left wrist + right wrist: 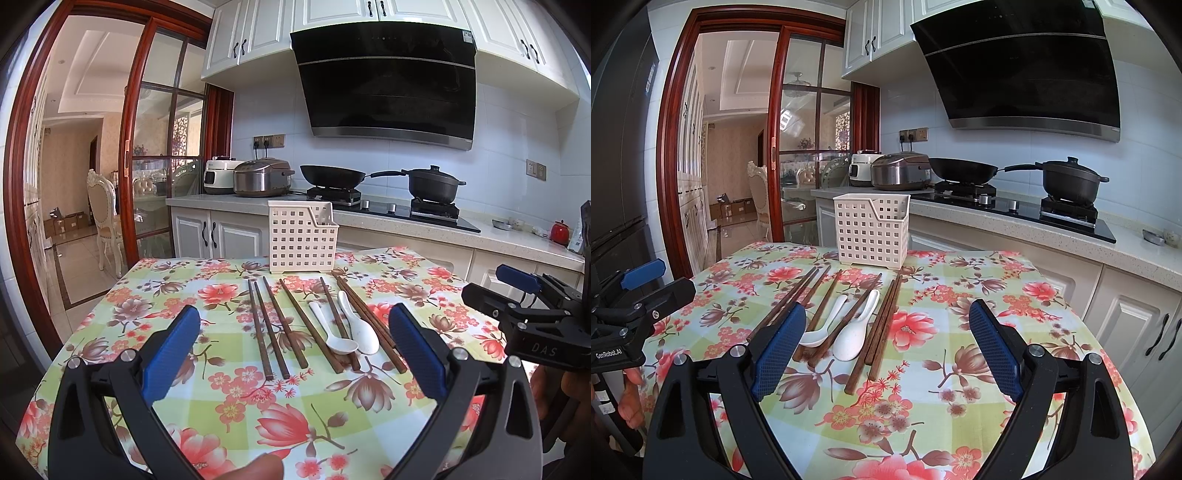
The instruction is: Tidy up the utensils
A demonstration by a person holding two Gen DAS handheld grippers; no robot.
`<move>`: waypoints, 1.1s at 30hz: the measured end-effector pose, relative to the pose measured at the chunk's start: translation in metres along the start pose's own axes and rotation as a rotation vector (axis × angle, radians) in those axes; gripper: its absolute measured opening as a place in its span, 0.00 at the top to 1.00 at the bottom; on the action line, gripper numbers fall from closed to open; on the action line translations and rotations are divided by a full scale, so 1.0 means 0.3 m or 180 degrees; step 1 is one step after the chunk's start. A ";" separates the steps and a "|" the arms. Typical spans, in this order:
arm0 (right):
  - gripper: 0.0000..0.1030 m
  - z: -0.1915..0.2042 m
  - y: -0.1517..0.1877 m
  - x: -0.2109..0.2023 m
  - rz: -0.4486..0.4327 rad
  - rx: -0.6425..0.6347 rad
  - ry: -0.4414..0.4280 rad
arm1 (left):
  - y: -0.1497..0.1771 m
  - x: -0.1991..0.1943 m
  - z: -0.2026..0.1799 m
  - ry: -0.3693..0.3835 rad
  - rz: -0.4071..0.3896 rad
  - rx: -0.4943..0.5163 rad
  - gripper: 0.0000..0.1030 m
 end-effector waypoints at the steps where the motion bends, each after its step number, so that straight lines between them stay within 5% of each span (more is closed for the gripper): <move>1: 0.18 -0.001 0.000 -0.001 -0.0002 0.0000 0.0003 | 0.000 0.000 0.000 0.0000 0.0002 -0.0001 0.04; 24: 0.18 -0.003 0.002 0.006 0.0024 -0.0004 0.0020 | -0.011 0.002 0.001 -0.0001 0.0009 -0.0006 0.04; 33: 0.18 -0.082 0.034 0.184 0.0957 0.0211 -0.0091 | -0.035 0.083 0.074 -0.0065 0.0314 -0.0222 0.04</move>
Point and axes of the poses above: each gripper's, at about its wrist camera, not at the fingertips, and x roughly the way its jaws point, z to its left, y to its underside, the point moved 3 cm from there along x, roughly the way its jaws point, and after that the axes turned 8 degrees about -z, right-handed, at the moved point
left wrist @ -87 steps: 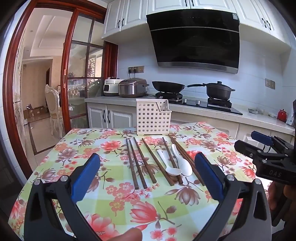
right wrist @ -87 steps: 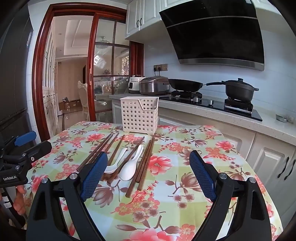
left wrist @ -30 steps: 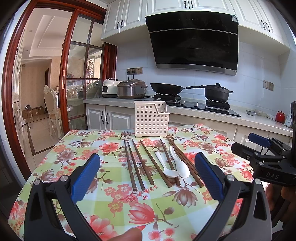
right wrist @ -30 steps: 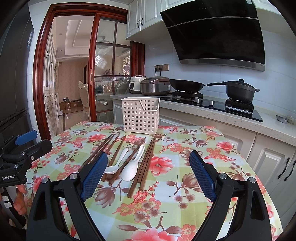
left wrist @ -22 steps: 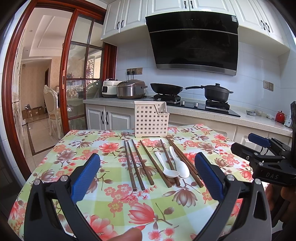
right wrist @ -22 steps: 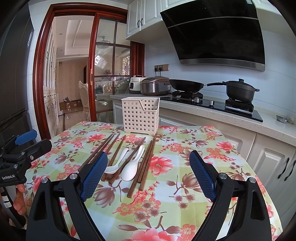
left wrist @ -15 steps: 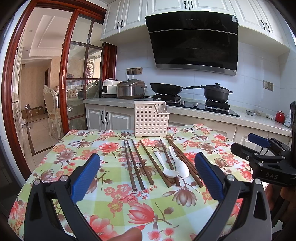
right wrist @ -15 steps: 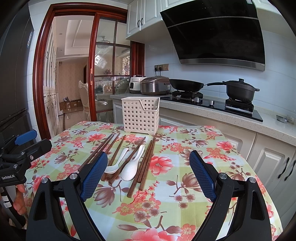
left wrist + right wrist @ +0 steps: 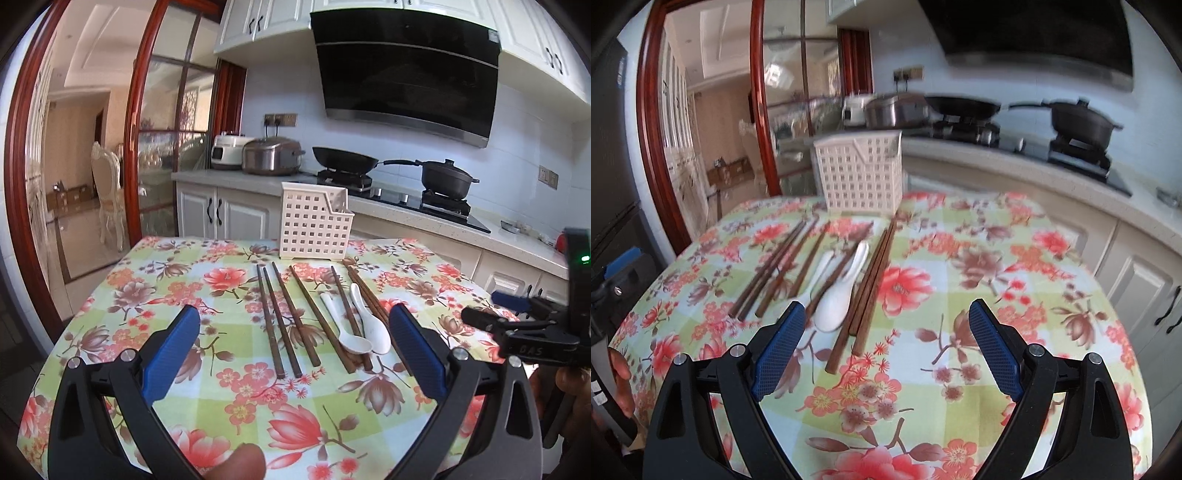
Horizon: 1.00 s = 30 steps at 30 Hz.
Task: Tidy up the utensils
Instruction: 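Lower the left gripper onto a brown chopstick and close it while the right gripper grasps another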
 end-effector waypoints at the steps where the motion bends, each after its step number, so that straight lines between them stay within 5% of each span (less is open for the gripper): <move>1: 0.18 -0.007 -0.001 0.028 0.0095 0.0008 0.0003 | -0.005 0.017 0.013 -0.0034 0.0047 0.0000 0.04; 10: 0.22 -0.077 -0.082 0.310 0.0588 0.0181 -0.0046 | -0.039 0.253 0.096 -0.0135 0.0611 0.0004 0.05; 21: 0.29 -0.092 -0.106 0.573 0.0984 0.0179 0.0128 | 0.009 0.533 0.164 -0.0104 0.1146 -0.0079 0.44; 30: 0.29 -0.101 -0.096 0.662 0.1105 0.0113 0.0185 | 0.046 0.622 0.161 -0.0068 0.1305 -0.0040 0.46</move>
Point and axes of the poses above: each gripper's, at about its wrist camera, not at the fingertips, and x roughly the way its jaws point, z to its left, y to its underside, the point moved 3 cm from there along x, roughly the way its jaws point, and after that the axes turned 8 degrees about -z, right-handed, at the moved point
